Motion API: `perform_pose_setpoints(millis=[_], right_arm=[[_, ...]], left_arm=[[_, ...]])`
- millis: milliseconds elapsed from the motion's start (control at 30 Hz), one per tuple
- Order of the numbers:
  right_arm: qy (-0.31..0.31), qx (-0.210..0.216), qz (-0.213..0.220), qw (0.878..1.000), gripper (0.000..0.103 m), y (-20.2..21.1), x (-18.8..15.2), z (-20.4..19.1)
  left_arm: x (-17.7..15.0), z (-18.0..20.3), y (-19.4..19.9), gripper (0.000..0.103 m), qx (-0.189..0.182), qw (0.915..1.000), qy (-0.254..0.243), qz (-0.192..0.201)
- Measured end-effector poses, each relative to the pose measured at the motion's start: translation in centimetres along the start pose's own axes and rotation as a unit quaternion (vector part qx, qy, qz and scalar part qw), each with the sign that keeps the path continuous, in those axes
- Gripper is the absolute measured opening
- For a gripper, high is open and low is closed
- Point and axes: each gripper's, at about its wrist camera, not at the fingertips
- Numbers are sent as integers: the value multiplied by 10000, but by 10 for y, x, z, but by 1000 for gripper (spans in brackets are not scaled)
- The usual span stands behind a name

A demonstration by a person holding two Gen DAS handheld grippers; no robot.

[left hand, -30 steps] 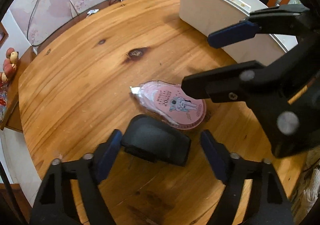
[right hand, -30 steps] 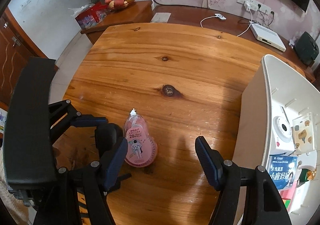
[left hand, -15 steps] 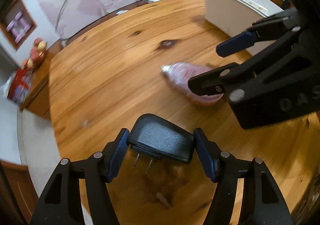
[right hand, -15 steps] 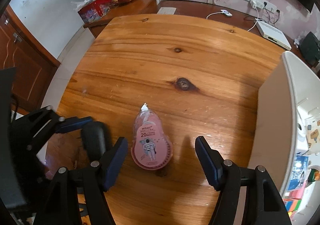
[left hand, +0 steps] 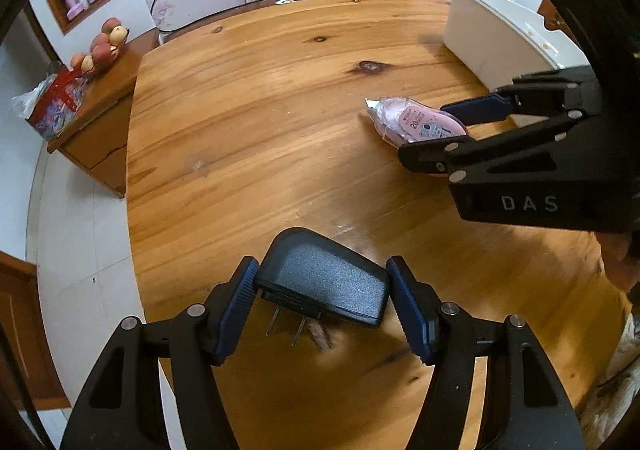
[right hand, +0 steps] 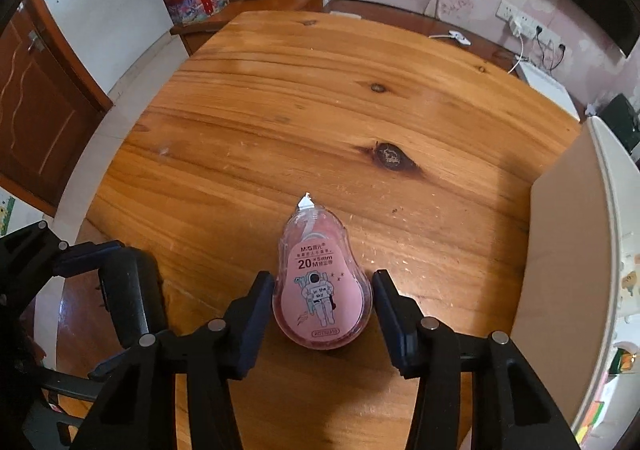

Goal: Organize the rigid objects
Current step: 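Close the right tool on the pink correction-tape dispenser and lift it, then carry the charger and tape over the bin and open both tools to drop them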

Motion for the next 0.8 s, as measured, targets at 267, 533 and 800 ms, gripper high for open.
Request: perform_pose_setpoints(millis=[267, 533, 800], right_arm=[[-257, 331, 496, 9979, 51, 58, -15, 16], [-567, 478, 1387, 9876, 51, 154, -44, 61], [-1053, 55, 2158, 9707, 51, 234, -77, 142]], left_arm=[[6, 21, 42, 69, 2, 9999, 80, 75], [41, 67, 102, 69, 57, 9994, 7, 342], [100, 127, 143, 69, -111, 9962, 381, 778]])
Point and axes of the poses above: each gripper's, at about its wrist camera, not at the fingertips, and y roughly against the way its jaws point, z to its right, x to its top, and after that the axes turned 3 degrees about x, right-handed
